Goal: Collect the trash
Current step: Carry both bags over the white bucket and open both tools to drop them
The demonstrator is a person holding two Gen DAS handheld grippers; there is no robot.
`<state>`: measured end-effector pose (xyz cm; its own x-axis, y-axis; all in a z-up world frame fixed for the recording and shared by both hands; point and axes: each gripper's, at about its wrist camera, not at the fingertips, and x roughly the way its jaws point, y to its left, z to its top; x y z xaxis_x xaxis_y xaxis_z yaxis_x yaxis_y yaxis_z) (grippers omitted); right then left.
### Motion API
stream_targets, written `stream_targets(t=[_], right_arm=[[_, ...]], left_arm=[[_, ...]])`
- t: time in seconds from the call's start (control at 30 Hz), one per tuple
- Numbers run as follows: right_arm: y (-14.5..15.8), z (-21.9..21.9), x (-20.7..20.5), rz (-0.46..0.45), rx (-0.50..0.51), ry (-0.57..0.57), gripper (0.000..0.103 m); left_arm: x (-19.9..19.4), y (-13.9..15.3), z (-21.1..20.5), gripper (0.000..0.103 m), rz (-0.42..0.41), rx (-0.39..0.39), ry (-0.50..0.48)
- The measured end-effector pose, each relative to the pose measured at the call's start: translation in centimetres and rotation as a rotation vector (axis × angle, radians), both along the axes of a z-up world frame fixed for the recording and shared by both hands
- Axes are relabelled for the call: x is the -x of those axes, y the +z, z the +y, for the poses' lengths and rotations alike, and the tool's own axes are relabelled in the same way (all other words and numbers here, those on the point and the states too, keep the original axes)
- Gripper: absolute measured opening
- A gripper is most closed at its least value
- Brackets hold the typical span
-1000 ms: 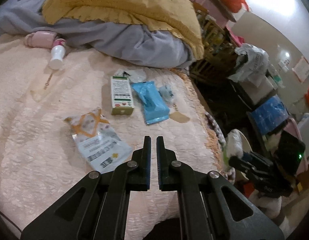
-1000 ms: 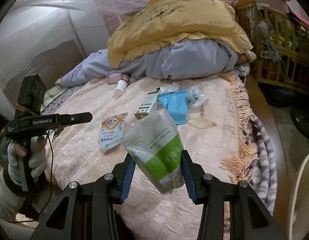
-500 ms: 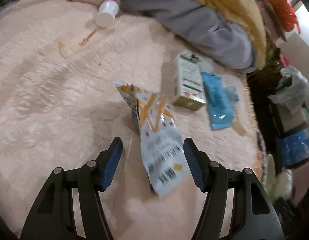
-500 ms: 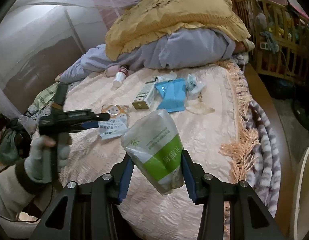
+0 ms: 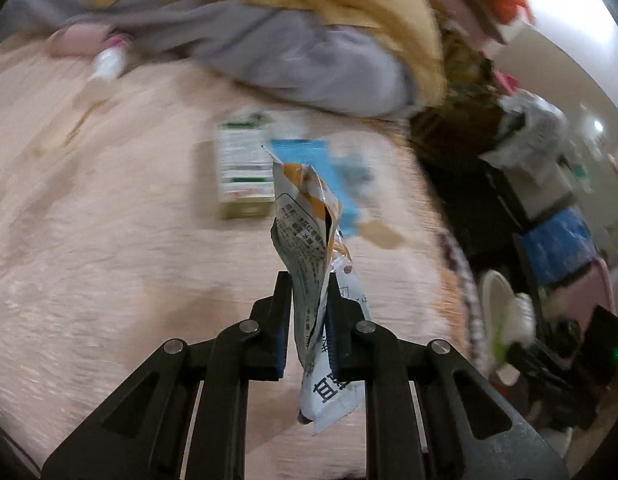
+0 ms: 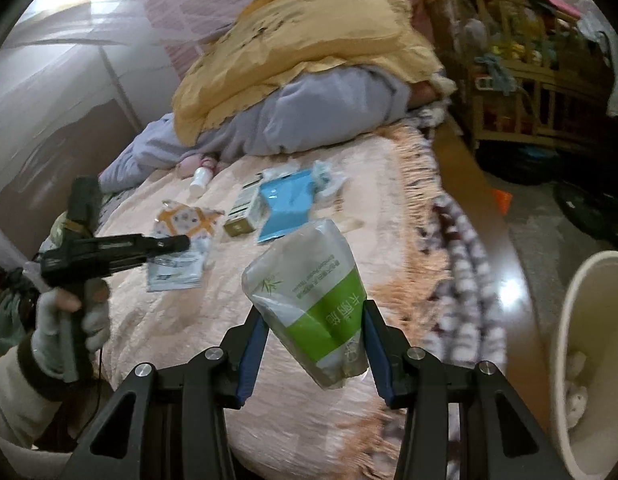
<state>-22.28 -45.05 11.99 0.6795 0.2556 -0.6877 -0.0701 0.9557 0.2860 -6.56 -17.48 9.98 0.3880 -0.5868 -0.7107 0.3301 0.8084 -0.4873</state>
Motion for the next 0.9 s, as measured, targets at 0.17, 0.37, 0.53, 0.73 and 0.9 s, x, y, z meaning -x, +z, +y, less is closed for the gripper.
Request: stream_targets(t=[0.17,0.37,0.53,0.73,0.9], right_arm=[[0.7,-3.2,2.1,-0.005,0.027,-0.077,0.043],[1.1,-8.6,5.0,-0.001,0.048,-0.206,0.044],[0.7,-13.3,6.9,0.026,0.042,-0.33,0.044],[0.1,-18.4,8.8,0.029,0.023,-0.482,0.044],[-0.6,-21.4,10.1,0.031,0.021,-0.588,0.047]], left_arm=[[2.1,2.4,-6.5,0.013,-0.046,-0.005,-0.133],[4.6,3.8,-15.3,0.013,-0.085,-0.031,-0.283],[6.1,3.9,-21.7,0.013,-0.099,-0.046,-0.369],[7.8,3.7,-28.7,0.013,-0.101,-0.046,-0.452],[9.0,3.2,-33.1,0.014,-0.083,-0.028,-0.497]])
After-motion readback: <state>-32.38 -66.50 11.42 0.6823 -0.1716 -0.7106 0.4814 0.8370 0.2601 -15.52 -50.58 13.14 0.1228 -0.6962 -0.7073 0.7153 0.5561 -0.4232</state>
